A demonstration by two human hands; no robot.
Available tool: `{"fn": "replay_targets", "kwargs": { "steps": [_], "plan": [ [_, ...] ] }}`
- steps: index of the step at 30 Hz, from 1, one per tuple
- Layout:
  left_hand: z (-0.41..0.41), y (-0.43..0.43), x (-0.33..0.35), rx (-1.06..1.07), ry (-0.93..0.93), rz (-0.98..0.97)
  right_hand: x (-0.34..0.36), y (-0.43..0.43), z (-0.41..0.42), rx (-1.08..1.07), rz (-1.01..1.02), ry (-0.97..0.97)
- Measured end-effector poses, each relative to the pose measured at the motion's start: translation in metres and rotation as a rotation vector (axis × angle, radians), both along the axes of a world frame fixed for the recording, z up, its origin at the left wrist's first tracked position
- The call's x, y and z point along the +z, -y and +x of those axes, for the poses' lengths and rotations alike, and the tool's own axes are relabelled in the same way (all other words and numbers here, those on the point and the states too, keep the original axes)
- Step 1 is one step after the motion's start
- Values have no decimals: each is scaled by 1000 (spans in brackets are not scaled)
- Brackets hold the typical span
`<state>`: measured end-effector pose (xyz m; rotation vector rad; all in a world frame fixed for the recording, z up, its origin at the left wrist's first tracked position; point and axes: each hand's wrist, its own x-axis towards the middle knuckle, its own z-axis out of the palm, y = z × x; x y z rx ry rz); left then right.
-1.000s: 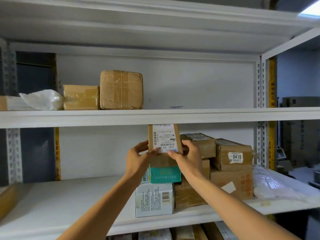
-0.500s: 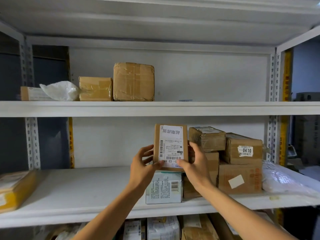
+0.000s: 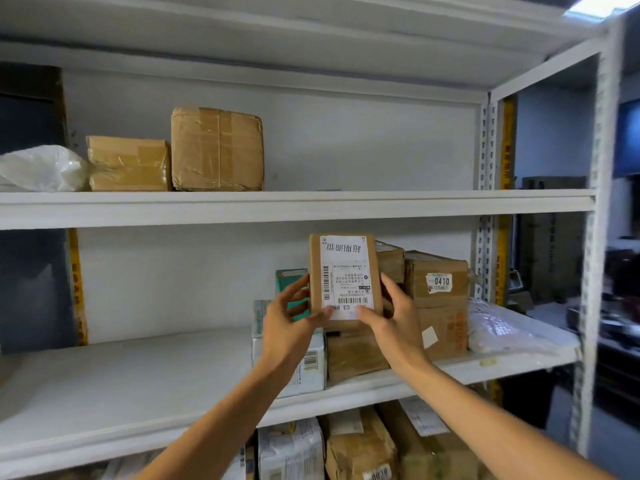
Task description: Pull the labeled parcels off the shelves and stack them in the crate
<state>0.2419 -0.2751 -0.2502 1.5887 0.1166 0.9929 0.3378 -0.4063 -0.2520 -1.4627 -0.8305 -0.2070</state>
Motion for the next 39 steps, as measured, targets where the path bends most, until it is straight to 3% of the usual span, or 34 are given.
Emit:
{"fn": "replay_targets", "kwargs": {
  "steps": [6, 19, 30, 39],
  "plan": [
    [54, 75, -13, -146, 32, 62, -6, 91, 18, -180, -18, 28],
    [139, 383, -71, -892, -140, 116, -81, 406, -8, -913, -87, -90],
    [122, 647, -100, -1315, -188, 285, -124, 621, -98, -1402, -6, -136],
    [52, 813, -150, -1705, -249, 447, -164, 719, -206, -1824, 16, -253]
  ]
}}
